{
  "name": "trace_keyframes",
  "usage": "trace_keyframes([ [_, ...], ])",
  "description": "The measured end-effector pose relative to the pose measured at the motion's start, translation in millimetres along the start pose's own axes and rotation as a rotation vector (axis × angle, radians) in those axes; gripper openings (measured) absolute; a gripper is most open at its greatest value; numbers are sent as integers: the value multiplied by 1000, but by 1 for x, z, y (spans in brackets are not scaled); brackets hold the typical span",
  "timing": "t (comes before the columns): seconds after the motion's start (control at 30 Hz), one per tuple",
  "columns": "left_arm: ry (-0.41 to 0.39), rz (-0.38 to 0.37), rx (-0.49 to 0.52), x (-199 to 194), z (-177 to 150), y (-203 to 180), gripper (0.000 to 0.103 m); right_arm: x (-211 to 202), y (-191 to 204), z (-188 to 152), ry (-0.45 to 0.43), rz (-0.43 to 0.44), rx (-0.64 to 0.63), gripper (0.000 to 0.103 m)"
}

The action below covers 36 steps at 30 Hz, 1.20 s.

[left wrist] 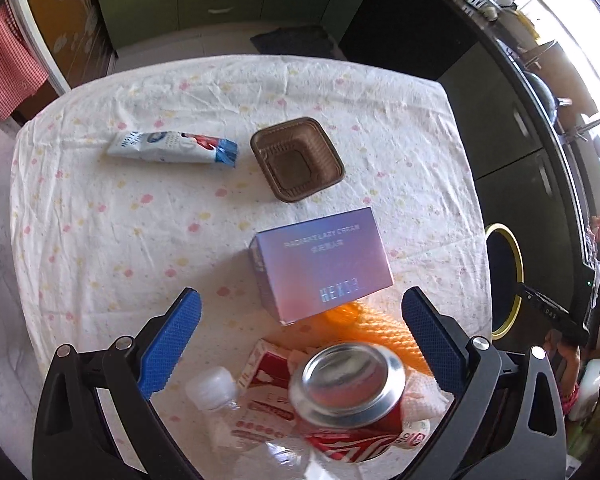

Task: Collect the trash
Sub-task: 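Grasp the purple cream box with the left gripper, then carry the purple box over the bin and drop it with the left gripper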

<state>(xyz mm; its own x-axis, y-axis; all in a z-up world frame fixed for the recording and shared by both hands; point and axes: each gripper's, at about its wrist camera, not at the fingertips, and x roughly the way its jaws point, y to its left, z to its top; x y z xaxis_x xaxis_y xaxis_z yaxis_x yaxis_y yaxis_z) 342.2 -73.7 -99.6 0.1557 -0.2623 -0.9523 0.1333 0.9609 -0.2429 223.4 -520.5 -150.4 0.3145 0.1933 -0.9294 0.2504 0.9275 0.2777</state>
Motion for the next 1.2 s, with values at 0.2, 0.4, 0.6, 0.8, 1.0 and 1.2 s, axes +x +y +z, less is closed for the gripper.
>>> trace_keyframes([
  [0.2,9,130,-110,21,12,-18,99,1,-6,-17,4,33,-19,38],
  [0.4,54,142,-196,43,19,-20,99,-1,-21,-27,-2,67,-29,39],
  [0.6,74,209,-179,57,15,-30,82,-11,-36,-42,-21,85,-28,39],
  [0.8,74,209,-141,59,13,-35,77,-24,-53,-67,-40,110,-28,39],
  [1.0,12,215,-104,37,19,-36,77,-27,-59,-73,-57,124,-24,39],
  [1.2,-63,197,-48,5,31,-62,77,-32,-62,-77,-76,129,-28,39],
])
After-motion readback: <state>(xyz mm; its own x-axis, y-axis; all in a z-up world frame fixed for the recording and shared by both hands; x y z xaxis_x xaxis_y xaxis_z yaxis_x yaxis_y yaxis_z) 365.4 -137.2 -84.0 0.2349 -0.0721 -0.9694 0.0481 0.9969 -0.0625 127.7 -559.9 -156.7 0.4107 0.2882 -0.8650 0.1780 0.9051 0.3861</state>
